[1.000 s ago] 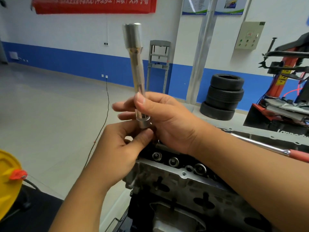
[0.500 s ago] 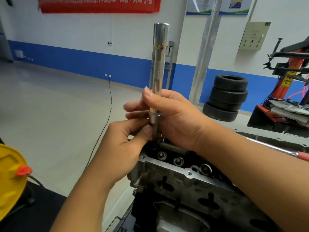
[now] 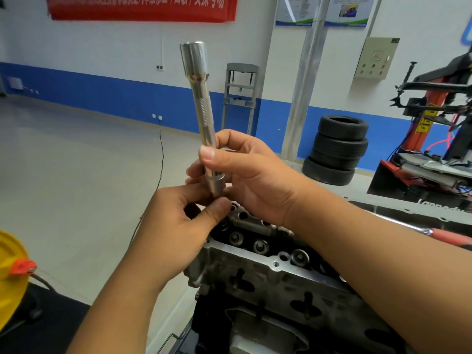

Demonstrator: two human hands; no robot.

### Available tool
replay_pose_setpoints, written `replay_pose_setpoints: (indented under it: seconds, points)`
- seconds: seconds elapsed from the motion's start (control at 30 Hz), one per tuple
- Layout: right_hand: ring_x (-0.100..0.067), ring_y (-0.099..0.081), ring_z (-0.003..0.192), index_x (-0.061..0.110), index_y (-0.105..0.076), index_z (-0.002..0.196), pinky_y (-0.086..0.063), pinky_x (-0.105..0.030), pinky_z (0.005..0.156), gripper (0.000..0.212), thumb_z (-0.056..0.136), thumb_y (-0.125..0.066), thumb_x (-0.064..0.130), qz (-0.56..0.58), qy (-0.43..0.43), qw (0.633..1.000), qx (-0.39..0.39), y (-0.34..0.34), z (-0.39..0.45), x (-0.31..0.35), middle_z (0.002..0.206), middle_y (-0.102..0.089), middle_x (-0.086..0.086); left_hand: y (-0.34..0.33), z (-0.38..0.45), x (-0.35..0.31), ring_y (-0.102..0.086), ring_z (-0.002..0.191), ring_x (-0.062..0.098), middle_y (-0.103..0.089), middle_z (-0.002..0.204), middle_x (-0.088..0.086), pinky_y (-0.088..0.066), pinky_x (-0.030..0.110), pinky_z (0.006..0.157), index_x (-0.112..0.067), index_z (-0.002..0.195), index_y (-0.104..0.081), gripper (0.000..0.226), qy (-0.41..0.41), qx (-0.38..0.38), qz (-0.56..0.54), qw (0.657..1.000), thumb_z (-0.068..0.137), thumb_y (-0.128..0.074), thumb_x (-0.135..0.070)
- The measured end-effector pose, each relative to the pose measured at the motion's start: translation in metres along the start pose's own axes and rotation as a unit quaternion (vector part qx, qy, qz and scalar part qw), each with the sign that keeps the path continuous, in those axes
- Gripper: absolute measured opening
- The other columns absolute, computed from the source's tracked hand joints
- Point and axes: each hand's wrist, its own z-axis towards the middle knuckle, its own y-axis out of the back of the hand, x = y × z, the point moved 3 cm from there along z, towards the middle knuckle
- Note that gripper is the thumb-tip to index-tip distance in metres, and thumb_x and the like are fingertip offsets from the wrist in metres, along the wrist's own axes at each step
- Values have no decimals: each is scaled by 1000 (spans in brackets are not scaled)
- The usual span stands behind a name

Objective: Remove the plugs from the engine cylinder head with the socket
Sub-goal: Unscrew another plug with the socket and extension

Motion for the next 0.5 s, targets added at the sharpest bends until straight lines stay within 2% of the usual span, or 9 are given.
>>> replay_pose_setpoints:
  seconds: [0.07,0.1,0.2,0.27,0.33,0.43,0.5]
  points:
    - [-27,-72,96,20,-63,85,-48,-53,93,9,89,-71,22,-2,1,1000,5,-1,1,1,91,-75,-8,-1,-3,-1,-74,102,10,-80,101,-15,-55,50,98,-50,106,-77,24,9,22,-43,999,91,-60,-44]
    - [-28,-72,97,20,-65,85,-49,-54,94,7,89,-71,22,-3,1,1000,7,-1,0,1,93,-75,-8,0,-4,-1,-74,105,11,-80,103,-15,-54,51,100,-48,107,-77,24,14,22,-51,998,92,-61,-40]
    - [-30,-72,102,18,-70,89,-48,-62,105,5,91,-69,23,-1,-4,1000,8,2,0,1,96,-75,-8,0,-3,2,-75,88,16,-80,92,-12,-61,52,87,-46,100,-78,17,16,-30,-48,998,90,-81,-34]
    - [-30,-72,104,17,-70,90,-48,-63,105,6,91,-70,23,1,-4,1000,8,3,0,1,96,-75,-7,0,-3,0,-69,71,21,-78,81,-9,-61,52,73,-43,93,-78,21,13,-72,-42,996,73,-85,-47]
    - [-29,-72,102,18,-68,90,-49,-64,105,5,90,-71,22,3,-2,1000,7,2,-1,1,94,-75,-8,0,-3,-2,-68,71,22,-77,80,-11,-59,48,70,-44,92,-78,31,11,-83,-37,996,64,-81,-58]
    - [-29,-73,100,17,-63,90,-50,-57,104,9,90,-70,21,10,3,1000,8,2,-1,1,95,-76,-10,-5,-3,-3,-74,94,11,-80,96,-15,-57,44,89,-47,102,-78,16,18,-3,-59,998,87,-76,-52]
    - [-29,-73,101,17,-63,91,-51,-53,100,7,93,-67,22,12,4,1000,17,3,-1,2,96,-76,-9,-7,-4,-4,-74,105,12,-80,103,-11,-53,48,101,-44,106,-78,21,26,33,-87,995,92,-62,-40]
